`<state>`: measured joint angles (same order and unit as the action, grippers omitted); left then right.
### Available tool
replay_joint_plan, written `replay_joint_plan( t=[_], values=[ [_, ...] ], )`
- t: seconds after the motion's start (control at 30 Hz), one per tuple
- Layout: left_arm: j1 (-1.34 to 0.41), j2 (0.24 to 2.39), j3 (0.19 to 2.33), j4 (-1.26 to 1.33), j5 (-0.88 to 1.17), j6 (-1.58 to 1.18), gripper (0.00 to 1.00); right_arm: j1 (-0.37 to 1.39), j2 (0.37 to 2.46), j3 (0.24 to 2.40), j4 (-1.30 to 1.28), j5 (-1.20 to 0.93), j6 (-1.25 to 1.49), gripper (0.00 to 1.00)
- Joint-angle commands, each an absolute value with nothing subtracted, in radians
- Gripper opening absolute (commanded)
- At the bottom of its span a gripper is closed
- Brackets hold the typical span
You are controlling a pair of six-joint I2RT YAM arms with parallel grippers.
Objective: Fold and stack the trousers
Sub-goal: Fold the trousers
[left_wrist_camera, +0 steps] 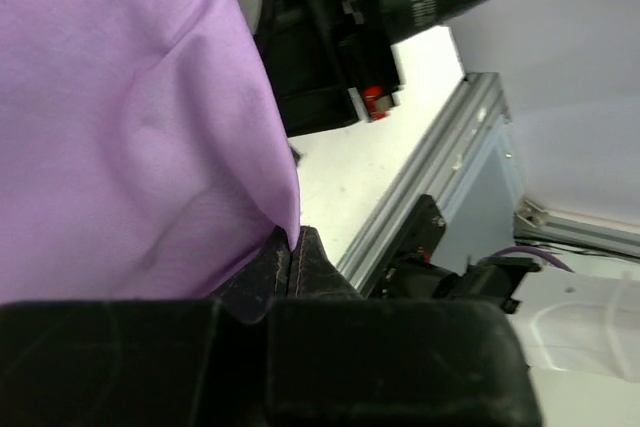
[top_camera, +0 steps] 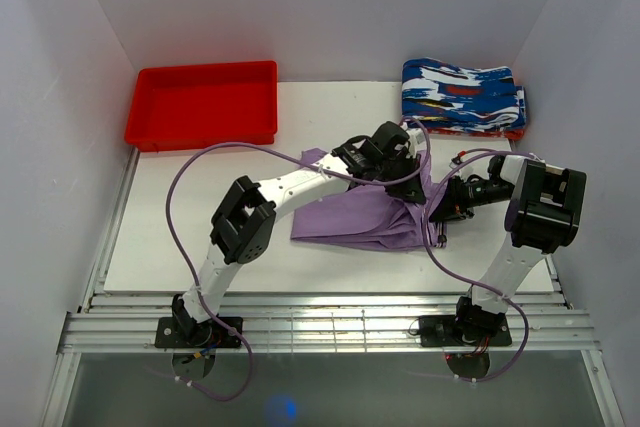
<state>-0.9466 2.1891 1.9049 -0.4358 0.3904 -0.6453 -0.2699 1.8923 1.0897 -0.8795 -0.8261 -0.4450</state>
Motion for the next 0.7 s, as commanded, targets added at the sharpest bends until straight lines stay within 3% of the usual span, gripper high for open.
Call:
replay_joint_plan(
  t=[0.0, 0.57, 0.67],
  values=[
    [-0.971, 2.192, 1.965, -0.335, 0.480, -0.701, 0.00, -0.267, 1.859, 1.092, -0.870, -0.871, -0.451, 0.08],
    [-0.966, 2.358, 2.002, -0.221, 0.479, -0.787, 0.00, -0.267, 1.830, 1.117, -0.891, -0.855, -0.451, 0.08],
    [-0.959, 2.373, 2.011, -0.213, 0.486, -0.799, 0.00, -0.268, 1.803, 1.149, -0.922, -0.781, -0.451, 0.18]
  ],
)
